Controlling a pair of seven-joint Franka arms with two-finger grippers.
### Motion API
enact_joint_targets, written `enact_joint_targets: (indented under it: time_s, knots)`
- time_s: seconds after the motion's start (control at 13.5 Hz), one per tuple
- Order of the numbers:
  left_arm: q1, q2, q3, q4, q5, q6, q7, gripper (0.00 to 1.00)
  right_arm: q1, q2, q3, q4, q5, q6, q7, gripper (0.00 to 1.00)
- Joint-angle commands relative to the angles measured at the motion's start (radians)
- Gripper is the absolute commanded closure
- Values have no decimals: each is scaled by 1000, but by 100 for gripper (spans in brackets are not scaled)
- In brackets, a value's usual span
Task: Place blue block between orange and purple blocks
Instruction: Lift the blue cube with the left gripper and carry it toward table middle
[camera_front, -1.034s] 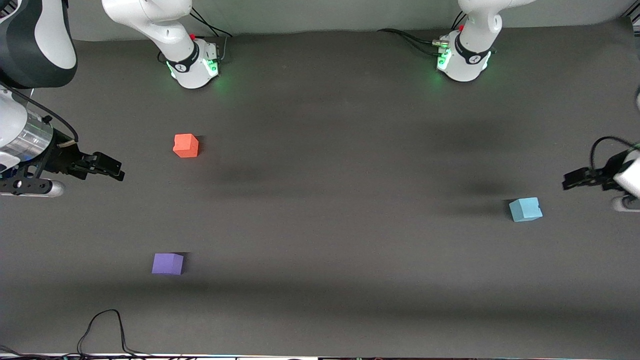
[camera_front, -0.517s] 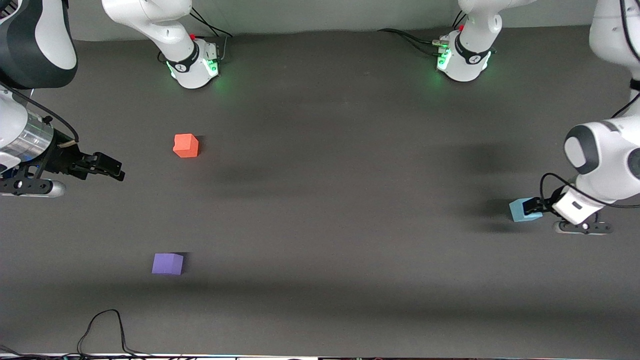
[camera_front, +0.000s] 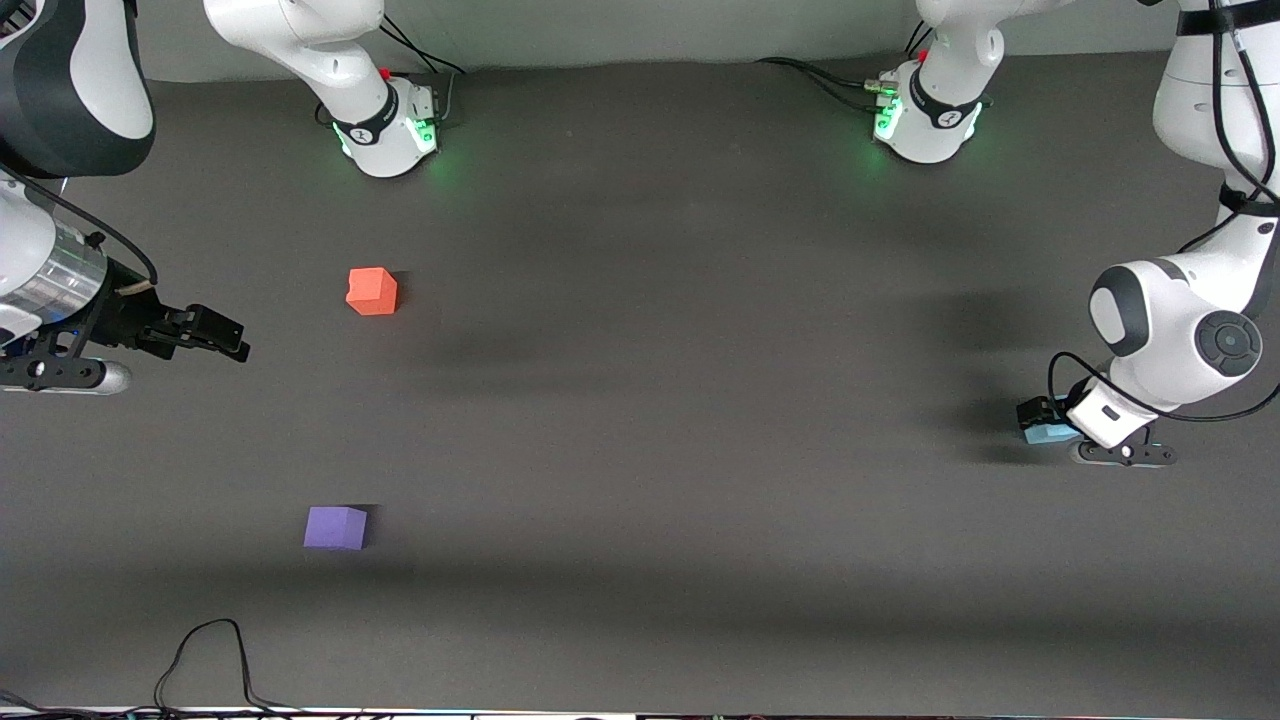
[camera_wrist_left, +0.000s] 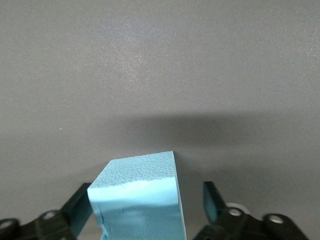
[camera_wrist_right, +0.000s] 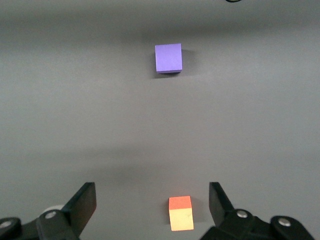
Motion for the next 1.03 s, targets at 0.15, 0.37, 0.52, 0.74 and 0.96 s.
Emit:
enact_joint_targets:
  time_s: [0.15, 0.37, 0.52, 0.74, 0.96]
  knots:
    - [-6, -30, 8, 8, 9, -37, 4, 55, 7, 4, -3, 10, -12, -11, -1, 0]
    - [-11, -51, 3, 158, 9, -258, -5, 54, 5, 4, -3, 10, -12, -11, -1, 0]
    - [-67, -82, 0, 278, 7, -464, -75, 54, 5, 4, -3, 9, -13, -11, -1, 0]
    - [-231, -108, 0, 327, 4, -575, -276, 54, 5, 4, -5, 7, -12, -13, -3, 0]
    - [-452, -99, -2, 358, -8, -615, -498, 54, 5, 4, -5, 7, -12, -13, -1, 0]
